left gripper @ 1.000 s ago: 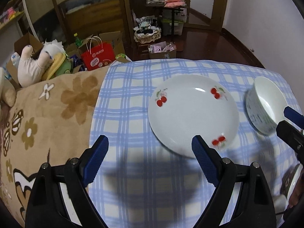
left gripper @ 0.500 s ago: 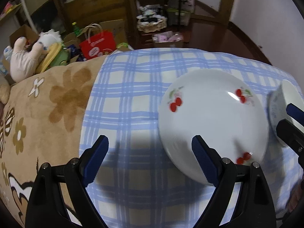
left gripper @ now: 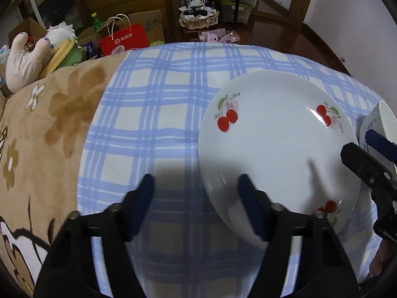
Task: Organize plates and bowls
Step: 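Close both tools on the small cherry plate's rims and lift it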
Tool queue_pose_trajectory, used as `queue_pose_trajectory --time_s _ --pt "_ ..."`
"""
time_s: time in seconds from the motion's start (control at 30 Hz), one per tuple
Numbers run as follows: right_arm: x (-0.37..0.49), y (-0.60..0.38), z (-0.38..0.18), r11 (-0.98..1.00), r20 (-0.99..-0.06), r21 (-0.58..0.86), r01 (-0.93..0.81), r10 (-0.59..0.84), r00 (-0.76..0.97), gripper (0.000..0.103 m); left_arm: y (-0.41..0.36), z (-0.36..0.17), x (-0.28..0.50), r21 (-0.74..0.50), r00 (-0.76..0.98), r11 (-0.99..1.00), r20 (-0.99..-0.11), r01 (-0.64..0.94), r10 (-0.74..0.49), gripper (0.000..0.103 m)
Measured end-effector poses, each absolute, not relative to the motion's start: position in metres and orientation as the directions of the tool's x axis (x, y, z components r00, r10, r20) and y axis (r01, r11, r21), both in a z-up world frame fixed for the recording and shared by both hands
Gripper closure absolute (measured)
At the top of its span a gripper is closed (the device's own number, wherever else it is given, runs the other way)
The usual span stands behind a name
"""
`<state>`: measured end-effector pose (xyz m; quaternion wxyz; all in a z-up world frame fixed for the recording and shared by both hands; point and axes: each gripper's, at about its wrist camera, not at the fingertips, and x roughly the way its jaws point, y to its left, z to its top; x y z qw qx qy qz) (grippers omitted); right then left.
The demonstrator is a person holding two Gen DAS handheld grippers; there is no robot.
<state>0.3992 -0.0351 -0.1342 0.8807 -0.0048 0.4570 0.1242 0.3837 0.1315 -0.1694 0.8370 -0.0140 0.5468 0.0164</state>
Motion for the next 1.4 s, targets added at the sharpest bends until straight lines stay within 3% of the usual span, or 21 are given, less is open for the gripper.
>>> queue_pose_trajectory --time_s 0.1,0.33,0.63,0.97,1.2,1.23,1.27,1.4 --pt "0.404 -0.033 -0.134 0.965 -0.814 0.108 -0.238 0.224 0.535 0.031 0.135 -0.170 0.386 -0.041 0.403 0.998 -0.915 -0.052 -0.017 0.051" --pt "0.424 -0.032 -0.135 0.968 -0.845 0.085 -0.236 0.195 0.498 0.036 0.136 -0.169 0.387 -0.080 0.397 0.995 -0.916 -0.060 -0.049 0.060" --pt "0.449 -0.040 -0.135 0.956 -0.886 0.142 -0.258 0.239 0.397 0.038 0.134 -0.169 0.387 -0.089 0.385 0.994 -0.921 -0.056 -0.061 0.061" --pt "0.464 -0.049 -0.137 0.955 -0.913 0.151 -0.254 0.233 0.335 0.070 0.134 -0.171 0.387 -0.133 0.380 0.988 -0.920 -0.074 -0.095 0.070" --pt "0.466 -0.039 -0.141 0.953 -0.933 0.061 -0.297 0.160 0.323 0.071 0.138 -0.172 0.389 -0.182 0.375 0.979 -0.917 -0.091 -0.136 0.075" --pt "0.466 -0.038 -0.140 0.952 -0.932 0.062 -0.301 0.164 0.325 0.075 0.140 -0.172 0.388 -0.197 0.372 0.976 -0.916 -0.092 -0.149 0.078" --pt "0.466 -0.038 -0.140 0.951 -0.931 0.068 -0.300 0.169 0.323 0.085 0.142 -0.172 0.389 -0.210 0.368 0.973 -0.915 -0.094 -0.163 0.078" --pt "0.465 -0.033 -0.138 0.951 -0.932 0.032 -0.309 0.141 0.335 0.086 0.149 -0.173 0.389 -0.250 0.365 0.963 -0.910 -0.104 -0.197 0.082"
